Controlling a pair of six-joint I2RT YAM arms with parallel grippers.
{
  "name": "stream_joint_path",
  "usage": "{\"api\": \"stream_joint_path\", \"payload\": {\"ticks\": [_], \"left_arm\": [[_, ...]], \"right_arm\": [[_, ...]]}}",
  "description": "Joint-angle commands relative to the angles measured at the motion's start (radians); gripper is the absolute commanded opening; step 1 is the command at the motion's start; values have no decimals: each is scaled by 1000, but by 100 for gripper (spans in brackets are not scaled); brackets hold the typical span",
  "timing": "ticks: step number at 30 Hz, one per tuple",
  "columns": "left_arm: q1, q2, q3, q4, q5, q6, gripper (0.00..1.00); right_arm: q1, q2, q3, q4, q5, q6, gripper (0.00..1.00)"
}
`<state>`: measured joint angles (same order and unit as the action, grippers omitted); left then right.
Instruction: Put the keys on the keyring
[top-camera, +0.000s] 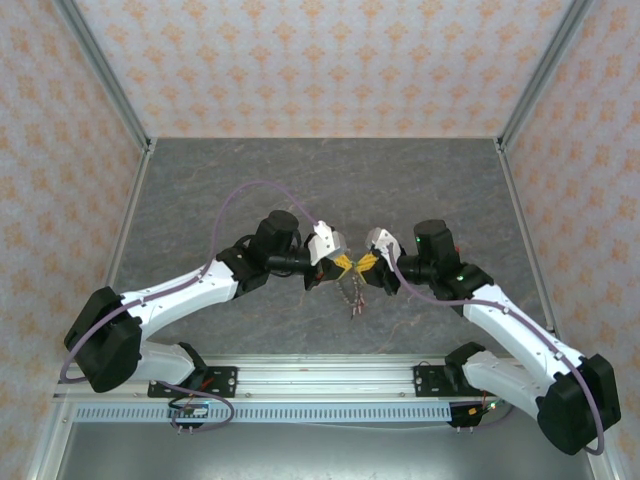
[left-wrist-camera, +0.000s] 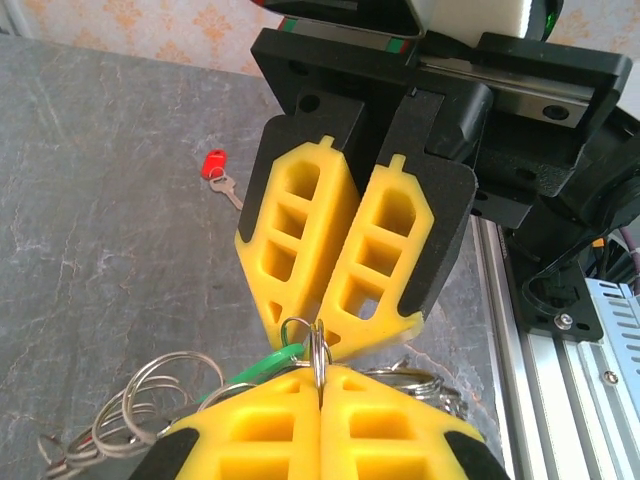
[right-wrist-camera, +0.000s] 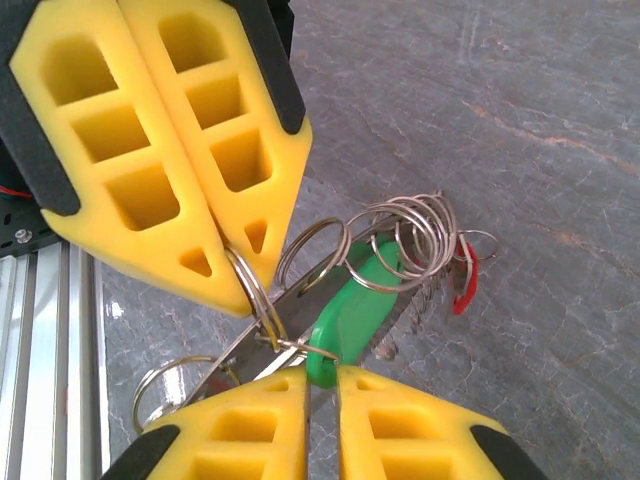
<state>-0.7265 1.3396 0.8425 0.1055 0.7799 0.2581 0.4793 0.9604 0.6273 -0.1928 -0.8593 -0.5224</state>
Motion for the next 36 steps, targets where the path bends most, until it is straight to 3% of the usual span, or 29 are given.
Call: {"api": "stream_joint_path", "payload": {"ticks": [1, 9, 18, 29, 36], "left_arm": [[4, -18, 14, 98, 41, -23, 0], [5, -10, 40, 43, 17, 1, 0], [2, -7, 52, 26, 15, 6, 0], [2, -12, 50, 41, 22, -2, 0], [3, -12, 45, 66, 25, -11, 0]], "right_arm": [[-8, -20, -5, 41, 21, 13, 13], [-7, -55, 45, -129, 172, -92, 18], [-6, -77, 66, -16, -1, -69, 26], [-7, 12, 68, -4, -37, -76, 9], [-7, 46, 49, -42, -26, -83, 8]]}}
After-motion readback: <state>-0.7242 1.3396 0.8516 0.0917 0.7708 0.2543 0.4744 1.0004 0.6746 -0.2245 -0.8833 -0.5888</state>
